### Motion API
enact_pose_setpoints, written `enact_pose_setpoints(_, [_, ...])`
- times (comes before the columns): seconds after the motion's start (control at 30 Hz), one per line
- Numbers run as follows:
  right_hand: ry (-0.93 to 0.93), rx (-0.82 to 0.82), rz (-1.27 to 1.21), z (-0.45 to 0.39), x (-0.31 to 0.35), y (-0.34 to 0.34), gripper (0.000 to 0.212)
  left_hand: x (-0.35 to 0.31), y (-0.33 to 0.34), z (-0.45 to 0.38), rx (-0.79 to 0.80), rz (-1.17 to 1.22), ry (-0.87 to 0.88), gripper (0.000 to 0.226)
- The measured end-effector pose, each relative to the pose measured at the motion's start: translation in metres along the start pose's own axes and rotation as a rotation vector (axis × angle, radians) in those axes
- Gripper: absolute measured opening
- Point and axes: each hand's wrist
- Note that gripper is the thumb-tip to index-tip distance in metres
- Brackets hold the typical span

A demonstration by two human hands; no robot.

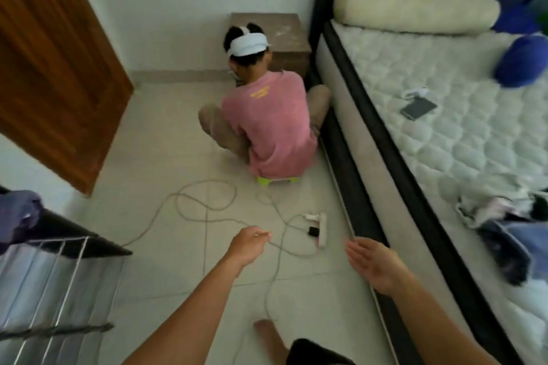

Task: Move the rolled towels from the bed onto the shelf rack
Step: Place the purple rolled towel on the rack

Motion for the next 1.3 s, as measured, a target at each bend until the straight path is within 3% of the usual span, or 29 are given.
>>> enact_pose_setpoints(0.13, [-0.034, -0.058, -0.118, 0.015, 0.002, -0.078, 0.021, -0.032, 0.089, 0.019, 0.182, -0.089, 0.027, 0.014])
enact_pose_setpoints(0.4, [-0.065, -0.259, -0.44, 0.002, 0.035, -0.261, 0.028, -0.13, 0.255, 0.036, 0.431, -0.081, -0.037, 0.014])
enact_pose_setpoints(0.6, [-0.1, -0.319, -0.573, -0.049, 0.083, -0.397, 0.014, -0.216, 0.412, 0.019, 0.47, -0.087, -0.077, 0.018])
enact_pose_setpoints(0.73, [-0.109, -0.4, -0.551, -0.081, 0.131, -0.472, 0.015, -0.267, 0.492, 0.01, 0.409, -0.049, -0.178, 0.053])
enact_pose_setpoints(0.87, [-0.191, -0.467, -0.399, -0.114, 0.195, -0.519, 0.012, -0.314, 0.541, -0.003, 0.304, 0.071, -0.317, 0.076])
enact_pose_setpoints(1.03, [-0.26, -0.492, -0.042, -0.146, 0.259, -0.541, 0.016, -0.341, 0.576, -0.026, 0.313, 0.067, -0.454, 0.073])
enact_pose_setpoints(1.13, [-0.303, -0.487, 0.15, -0.161, 0.282, -0.546, 0.031, -0.351, 0.584, -0.033, 0.307, -0.006, -0.49, 0.073])
enact_pose_setpoints(1.3, [-0.269, -0.331, 0.519, -0.202, 0.287, -0.551, 0.048, -0.354, 0.593, -0.036, 0.293, -0.077, -0.53, 0.076])
Point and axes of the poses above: each hand's wrist, its own z-axis away from the middle knuckle, its own y-axis out of the palm, x = y × z, and after that the axes turned 4 degrees about -x, right-handed
